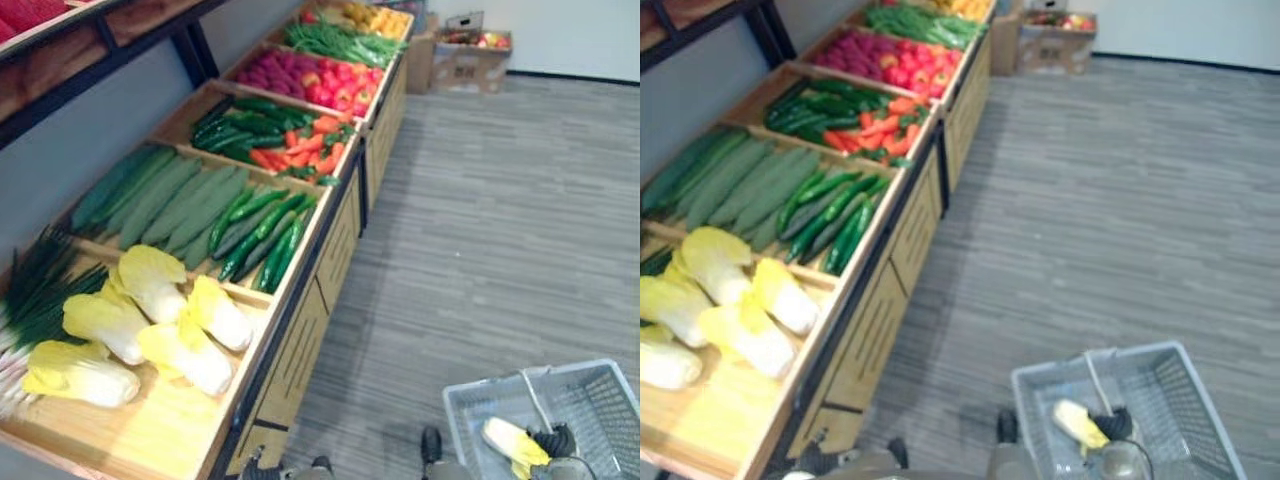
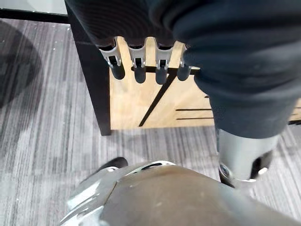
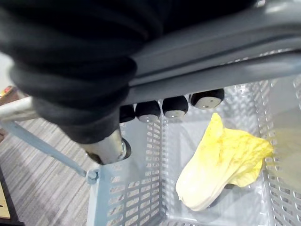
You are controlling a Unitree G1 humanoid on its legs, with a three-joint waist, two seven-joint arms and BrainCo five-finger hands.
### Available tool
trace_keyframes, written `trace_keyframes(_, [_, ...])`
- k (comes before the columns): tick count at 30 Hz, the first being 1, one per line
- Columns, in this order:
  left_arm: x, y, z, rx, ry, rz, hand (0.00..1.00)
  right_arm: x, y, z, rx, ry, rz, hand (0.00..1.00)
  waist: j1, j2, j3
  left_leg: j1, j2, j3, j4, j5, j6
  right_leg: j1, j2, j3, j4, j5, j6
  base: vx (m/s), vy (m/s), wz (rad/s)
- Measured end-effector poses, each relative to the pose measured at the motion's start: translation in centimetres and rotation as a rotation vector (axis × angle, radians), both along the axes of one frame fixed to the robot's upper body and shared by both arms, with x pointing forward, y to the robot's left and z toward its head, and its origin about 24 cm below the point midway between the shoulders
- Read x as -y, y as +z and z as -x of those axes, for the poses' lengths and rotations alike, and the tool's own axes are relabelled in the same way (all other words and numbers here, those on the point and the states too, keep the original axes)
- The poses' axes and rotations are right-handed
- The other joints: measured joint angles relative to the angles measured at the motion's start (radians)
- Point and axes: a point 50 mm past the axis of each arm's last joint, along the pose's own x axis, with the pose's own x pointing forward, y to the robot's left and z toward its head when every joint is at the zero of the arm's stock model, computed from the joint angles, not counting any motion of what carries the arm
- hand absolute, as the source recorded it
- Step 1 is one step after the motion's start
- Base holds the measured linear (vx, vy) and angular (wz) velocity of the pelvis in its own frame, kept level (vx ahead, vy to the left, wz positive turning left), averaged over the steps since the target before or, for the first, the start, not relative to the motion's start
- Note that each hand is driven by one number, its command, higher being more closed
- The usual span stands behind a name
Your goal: Pick vegetable in the basket
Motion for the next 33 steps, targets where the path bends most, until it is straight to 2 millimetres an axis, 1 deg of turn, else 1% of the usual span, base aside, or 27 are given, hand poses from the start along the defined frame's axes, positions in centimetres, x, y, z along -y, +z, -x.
trace_keyframes(1, [-0.2, 0.0, -0.1, 0.000, -0.008, -0.007, 0.00, 0.1, 0.0, 0.1, -0.001, -0.003, 0.004, 1.00, 0.001, -0.007, 0.002, 0.010, -0.024, 0.018, 0.002, -0.014, 0.007, 0.000, -0.024, 0.017, -0.002, 0.017, 0.016, 0.16, 0.199, -0.20])
trace_keyframes(2, [0.1, -0.1, 0.0, -0.015, -0.032, 0.025, 0.00, 0.2, 0.1, 0.1, -0.003, -0.004, 0.010, 1.00, 0.003, -0.009, -0.001, 0.013, -0.037, 0.029, 0.005, -0.023, 0.013, -0.002, -0.033, 0.035, -0.009, 0.020, 0.021, 0.20, 0.205, -0.25])
trace_keyframes(3, [0.0, -0.1, 0.0, -0.024, -0.048, 0.039, 0.00, 0.1, 0.0, -0.1, -0.002, -0.003, 0.007, 1.00, 0.004, -0.016, 0.001, 0.014, -0.038, 0.036, 0.009, -0.027, 0.016, -0.006, -0.034, 0.041, -0.010, 0.025, 0.027, 0.19, 0.142, -0.32])
trace_keyframes(4, [-0.1, -0.1, -0.2, -0.029, -0.073, 0.048, 0.00, -0.1, -0.1, -0.2, -0.006, -0.001, -0.003, 1.00, 0.005, -0.013, 0.000, 0.015, -0.038, 0.046, 0.025, -0.032, 0.022, -0.013, -0.033, 0.055, -0.006, 0.029, 0.024, 0.23, 0.130, -0.39])
trace_keyframes(6, [-0.1, -0.1, -0.4, -0.029, -0.083, 0.054, 0.00, -0.2, -0.1, -0.5, -0.005, 0.001, -0.004, 1.00, 0.017, -0.014, 0.000, 0.022, -0.025, 0.075, 0.041, -0.053, 0.023, -0.047, -0.018, 0.071, 0.051, 0.012, 0.021, 0.19, 0.080, -0.54])
trace_keyframes(7, [0.0, 0.0, -0.7, -0.027, -0.097, 0.051, 0.00, -0.3, 0.0, -0.8, 0.004, 0.005, -0.004, 1.00, 0.027, -0.013, 0.000, 0.039, -0.011, 0.095, 0.040, -0.056, 0.021, -0.088, -0.003, 0.079, 0.127, -0.002, 0.011, 0.13, 0.024, -0.72])
trace_keyframes(8, [-0.1, 0.0, -0.7, -0.029, -0.121, 0.044, 0.00, -0.4, 0.1, -1.4, 0.019, 0.013, -0.004, 1.00, 0.026, -0.015, 0.003, 0.060, -0.001, 0.110, 0.035, -0.056, 0.021, -0.136, 0.009, 0.077, 0.230, -0.022, -0.012, 0.12, 0.012, -0.83])
trace_keyframes(9, [-0.2, 0.1, -1.0, -0.024, -0.142, 0.035, 0.00, -0.5, 0.3, -1.9, 0.032, 0.018, -0.005, 1.00, 0.024, -0.023, 0.017, 0.094, 0.003, 0.130, 0.032, -0.056, 0.021, -0.174, 0.012, 0.060, 0.336, -0.040, -0.028, 0.07, 0.003, -0.63])
trace_keyframes(11, [-0.4, 0.3, -1.1, -0.015, -0.160, 0.026, 0.00, -0.6, 0.3, -2.1, 0.036, 0.021, -0.007, 1.00, 0.022, -0.035, 0.030, 0.138, 0.006, 0.145, 0.024, -0.063, 0.020, -0.199, 0.007, 0.023, 0.417, -0.045, -0.034, 0.03, -0.009, -0.47])
trace_keyframes(13, [-0.5, 0.3, -1.1, -0.014, -0.152, 0.015, 0.00, -0.8, 0.3, -2.2, 0.035, 0.033, -0.008, 1.00, 0.021, -0.037, 0.030, 0.160, 0.013, 0.167, -0.002, -0.081, 0.019, -0.203, 0.001, -0.031, 0.404, -0.053, -0.025, 0.01, -0.035, -0.49])
trace_keyframes(14, [-0.9, 0.4, -1.2, -0.006, -0.143, 0.006, 0.00, -1.4, 0.1, -2.6, 0.035, 0.049, -0.020, 1.00, 0.027, -0.055, 0.037, 0.164, 0.003, 0.199, -0.007, -0.082, 0.019, -0.202, -0.011, -0.067, 0.371, -0.072, -0.038, -0.02, -0.071, -0.61])
trace_keyframes(15, [-1.0, 0.5, -1.3, 0.000, -0.138, -0.010, 0.00, -1.9, 0.0, -2.8, 0.040, 0.050, -0.036, 1.00, 0.026, -0.065, 0.042, 0.164, -0.006, 0.213, -0.011, -0.083, 0.019, -0.192, -0.022, -0.095, 0.333, -0.102, -0.053, -0.03, -0.079, -0.47])
trace_keyframes(16, [-1.1, 0.5, -1.4, 0.003, -0.130, -0.023, 0.00, -2.0, 0.0, -2.9, 0.042, 0.049, -0.037, 1.00, 0.023, -0.065, 0.046, 0.167, 0.000, 0.212, -0.013, -0.083, 0.018, -0.191, -0.020, -0.104, 0.333, -0.107, -0.053, -0.02, -0.108, -0.15])
trace_keyframes(17, [-0.7, 0.6, -1.9, 0.025, -0.119, -0.034, 0.00, -1.8, 0.0, -2.6, 0.037, 0.036, -0.037, 1.00, 0.018, -0.050, 0.056, 0.171, 0.011, 0.210, -0.019, -0.086, 0.011, -0.198, -0.025, -0.120, 0.348, -0.110, -0.058, 0.01, -0.098, -0.03])
trace_keyframes(18, [-0.7, 0.7, -2.1, 0.037, -0.113, -0.044, 0.00, -1.7, -0.1, -2.4, 0.030, 0.028, -0.036, 1.00, 0.020, -0.041, 0.063, 0.182, 0.024, 0.211, -0.018, -0.094, -0.003, -0.212, -0.035, -0.125, 0.366, -0.110, -0.060, 0.03, -0.085, -0.04])
trace_keyframes(19, [-0.8, 0.7, -2.0, 0.037, -0.108, -0.048, 0.00, -1.7, -0.1, -2.3, 0.027, 0.026, -0.036, 1.00, 0.020, -0.041, 0.066, 0.189, 0.029, 0.211, -0.017, -0.097, -0.013, -0.214, -0.041, -0.126, 0.368, -0.108, -0.059, 0.07, -0.122, -0.07])
trace_keyframes(20, [-0.7, 0.6, -2.0, 0.034, -0.094, -0.050, 0.00, -1.6, -0.2, -2.2, 0.022, 0.022, -0.035, 1.00, 0.015, -0.035, 0.067, 0.198, 0.060, 0.207, -0.021, -0.094, -0.044, -0.206, -0.014, -0.148, 0.374, -0.121, -0.074, 0.16, -0.189, 0.02])
trace_keyframes(21, [-0.6, 0.6, -2.1, 0.040, -0.084, -0.047, 0.00, -1.6, -0.2, -2.2, 0.021, 0.019, -0.035, 1.00, 0.014, -0.009, 0.054, 0.203, 0.086, 0.206, -0.040, -0.077, -0.065, -0.205, 0.012, -0.164, 0.380, -0.143, -0.085, 0.19, -0.208, 0.06])
trace_keyframes(22, [-0.6, 0.6, -2.2, 0.043, -0.080, -0.046, 0.00, -1.7, -0.2, -2.3, 0.020, 0.015, -0.037, 1.00, 0.012, -0.003, 0.052, 0.206, 0.094, 0.203, -0.052, -0.067, -0.071, -0.210, 0.019, -0.170, 0.393, -0.158, -0.087, 0.21, -0.224, 0.20])
trace_keyframes(23, [-0.6, 0.7, -2.2, 0.048, -0.062, -0.046, 0.00, -1.5, -0.2, -2.2, 0.017, 0.001, -0.037, 1.00, 0.002, 0.002, 0.050, 0.204, 0.113, 0.180, -0.059, -0.057, -0.085, -0.214, 0.028, -0.191, 0.416, -0.185, -0.097, 0.14, -0.169, 0.24])
trace_keyframes(25, [-0.5, 0.6, -2.1, 0.046, -0.047, -0.048, 0.00, -1.5, -0.3, -1.9, 0.008, -0.001, -0.037, 1.00, -0.005, 0.003, 0.048, 0.186, 0.131, 0.142, -0.025, -0.041, -0.099, -0.198, 0.033, -0.224, 0.430, -0.217, -0.108, 0.16, -0.194, 0.42])
trace_keyframes(26, [-0.3, 0.6, -2.1, 0.049, -0.045, -0.044, 0.00, -1.4, -0.5, -1.3, -0.006, -0.005, -0.036, 1.00, -0.005, 0.001, 0.046, 0.158, 0.142, 0.113, 0.022, -0.027, -0.100, -0.183, 0.032, -0.243, 0.425, -0.230, -0.113, 0.18, -0.216, 0.47])
trace_keyframes(28, [-0.2, 0.5, -2.1, 0.050, -0.035, -0.040, 0.00, -1.4, -0.6, -0.9, -0.017, -0.004, -0.037, 1.00, -0.005, -0.002, 0.044, 0.104, 0.148, 0.068, 0.111, 0.003, -0.094, -0.157, 0.026, -0.267, 0.404, -0.237, -0.118, 0.17, -0.205, 0.42])
trace_keyframes(29, [-0.3, 0.6, -2.0, 0.053, -0.017, -0.040, 0.00, -1.5, -0.7, -0.8, -0.021, -0.003, -0.038, 1.00, -0.004, -0.005, 0.040, 0.063, 0.151, 0.047, 0.182, 0.042, -0.090, -0.132, 0.024, -0.277, 0.374, -0.236, -0.120, 0.14, -0.154, 0.35])
trace_keyframes(30, [-0.3, 0.6, -2.0, 0.053, -0.012, -0.041, 0.00, -1.5, -0.7, -0.8, -0.024, 0.000, -0.037, 1.00, -0.003, -0.005, 0.039, 0.049, 0.152, 0.041, 0.210, 0.062, -0.088, -0.118, 0.024, -0.282, 0.359, -0.236, -0.120, 0.14, -0.143, 0.32])
trace_keyframes(32, [-0.4, 0.5, -1.8, 0.050, -0.003, -0.040, 0.00, -1.4, -0.7, -0.6, -0.028, 0.010, -0.034, 1.00, 0.002, -0.008, 0.038, 0.020, 0.156, 0.046, 0.294, 0.158, -0.081, -0.044, 0.027, -0.299, 0.287, -0.227, -0.130, 0.15, -0.135, 0.25])
trace_keyframes(33, [-0.4, 0.5, -1.7, 0.049, 0.003, -0.039, 0.00, -1.4, -0.7, -0.6, -0.027, 0.013, -0.031, 1.00, 0.008, -0.018, 0.041, 0.006, 0.159, 0.048, 0.313, 0.176, -0.070, -0.027, 0.027, -0.300, 0.266, -0.222, -0.132, 0.15, -0.110, 0.06])
